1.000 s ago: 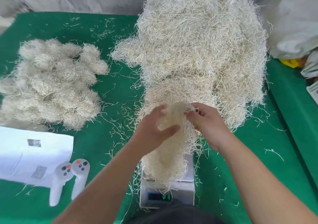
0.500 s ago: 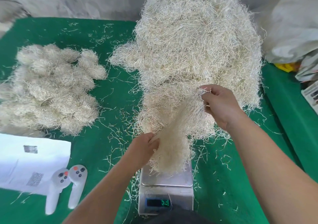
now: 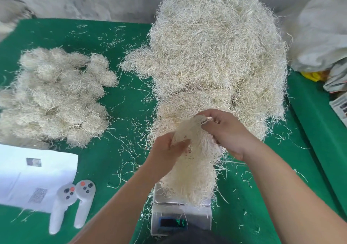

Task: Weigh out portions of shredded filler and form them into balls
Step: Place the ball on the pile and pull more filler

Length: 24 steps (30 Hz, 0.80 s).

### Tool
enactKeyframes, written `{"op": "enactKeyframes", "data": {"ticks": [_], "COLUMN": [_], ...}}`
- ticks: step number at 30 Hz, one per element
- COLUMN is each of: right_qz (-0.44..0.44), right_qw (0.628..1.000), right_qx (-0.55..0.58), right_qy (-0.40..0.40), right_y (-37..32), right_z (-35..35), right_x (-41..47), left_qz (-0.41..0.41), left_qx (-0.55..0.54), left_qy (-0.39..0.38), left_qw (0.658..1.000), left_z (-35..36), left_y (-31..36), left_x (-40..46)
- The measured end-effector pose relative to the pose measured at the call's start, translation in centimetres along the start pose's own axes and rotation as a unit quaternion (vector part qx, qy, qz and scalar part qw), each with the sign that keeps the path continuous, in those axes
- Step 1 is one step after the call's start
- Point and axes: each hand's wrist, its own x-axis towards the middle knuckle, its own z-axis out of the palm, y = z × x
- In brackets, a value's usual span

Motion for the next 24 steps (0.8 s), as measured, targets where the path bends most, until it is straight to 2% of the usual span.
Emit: {"op": "enactKeyframes", "data": {"ticks": [4, 9, 14, 17, 18, 19, 20, 21, 22, 23, 24], "right_qz": [0.057, 0.087, 0.034, -0.003, -0.011, -0.02, -0.03, -0.041, -0.051, -0.063, -0.077], "right_qw": [0.995, 0.979, 0.973, 0.978, 0.978, 0.975, 0.972, 0.969, 0.969, 0.971, 0.974], "right_qx": [0.059, 0.137, 0.17, 0.156, 0.169, 0.191, 0.211, 0.22, 0.217, 0.204, 0.185], "right_qy": [-0.053, -0.122, -0.155, -0.137, -0.125, -0.113, -0.104, -0.1, -0.102, -0.104, -0.106], "right_y": [-0.2, -0.2, -1.0, -1.5, -1.7, -1.8, -2.1, -2.4, -2.8, -3.1, -3.4], "right_z": [-1.9, -3.1, -3.5, -3.0, -2.8, -2.7, -2.7, -2.7, -2.6, -2.4, -2.1], "right_x": [-0.2, -0.8, -1.7, -2.1, -2.1, -2.2, -2.2, -2.3, -2.4, -2.5, -2.6], "left_qz": [-0.024, -0.098, -0.12, -0.113, -0.11, -0.105, -0.097, -0.085, -0.072, -0.056, -0.037], "left_qx": [0.001, 0.126, 0.244, 0.255, 0.213, 0.124, -0.011, -0.169, -0.3, -0.354, -0.333], "left_qy": [0.044, 0.031, 0.005, 0.02, 0.026, 0.028, 0.018, -0.001, -0.018, -0.024, -0.029], "left_qw": [0.999, 0.987, 0.962, 0.96, 0.971, 0.986, 0.995, 0.982, 0.951, 0.933, 0.942], "left_z": [-0.9, -2.1, -2.1, -2.0, -2.0, -2.1, -2.1, -2.1, -2.1, -2.0, -1.6], "left_y": [-1.3, -3.9, -3.9, -3.1, -2.7, -2.4, -1.8, -1.4, -1.2, -1.1, -0.7], "left_x": [0.2, 0.3, -0.8, -1.2, -1.3, -1.4, -1.5, -1.7, -1.8, -1.8, -1.9]}}
